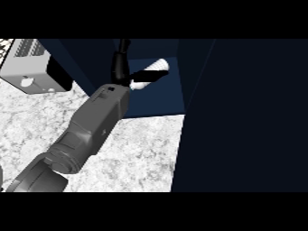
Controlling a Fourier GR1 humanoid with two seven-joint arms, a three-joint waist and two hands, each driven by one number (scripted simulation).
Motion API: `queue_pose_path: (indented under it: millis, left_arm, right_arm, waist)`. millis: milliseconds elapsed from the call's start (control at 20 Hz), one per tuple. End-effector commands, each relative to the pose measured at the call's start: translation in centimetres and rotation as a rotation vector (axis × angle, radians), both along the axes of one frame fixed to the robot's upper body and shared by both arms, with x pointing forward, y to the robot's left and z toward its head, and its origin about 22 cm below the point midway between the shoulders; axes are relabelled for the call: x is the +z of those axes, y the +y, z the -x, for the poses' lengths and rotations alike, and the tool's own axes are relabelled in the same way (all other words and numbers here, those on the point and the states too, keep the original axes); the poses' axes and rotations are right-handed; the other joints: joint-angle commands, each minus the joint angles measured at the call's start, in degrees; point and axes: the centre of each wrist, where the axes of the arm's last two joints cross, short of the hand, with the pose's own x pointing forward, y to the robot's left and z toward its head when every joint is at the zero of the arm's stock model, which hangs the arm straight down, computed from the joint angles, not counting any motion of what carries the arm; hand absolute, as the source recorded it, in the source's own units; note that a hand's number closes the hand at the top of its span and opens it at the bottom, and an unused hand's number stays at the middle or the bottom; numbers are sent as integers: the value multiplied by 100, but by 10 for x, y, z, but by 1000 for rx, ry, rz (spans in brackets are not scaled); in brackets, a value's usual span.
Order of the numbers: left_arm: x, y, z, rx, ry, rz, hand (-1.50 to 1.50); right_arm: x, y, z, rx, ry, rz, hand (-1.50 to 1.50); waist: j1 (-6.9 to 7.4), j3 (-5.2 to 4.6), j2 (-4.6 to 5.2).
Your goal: Pick up the bottled water, place it into the cabinet and close the cabinet
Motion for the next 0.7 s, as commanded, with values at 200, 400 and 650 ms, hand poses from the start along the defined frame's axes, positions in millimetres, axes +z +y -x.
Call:
queue_pose_path:
  millis: [200, 400, 650]
  left_arm:
    - [22, -15, -6, -185, -62, 156, -150]
    - [24, -18, -4, -315, -72, 232, -150]
    - [11, -14, 4, -368, -77, 301, -150]
  right_arm:
    - [18, -7, 17, 11, -7, -26, -150]
    - [12, -6, 6, -1, 1, -11, -150]
    - [13, -10, 9, -12, -9, 1, -150]
  waist:
    - [10, -1, -44]
    - [65, 2, -74]
    - [216, 5, -115]
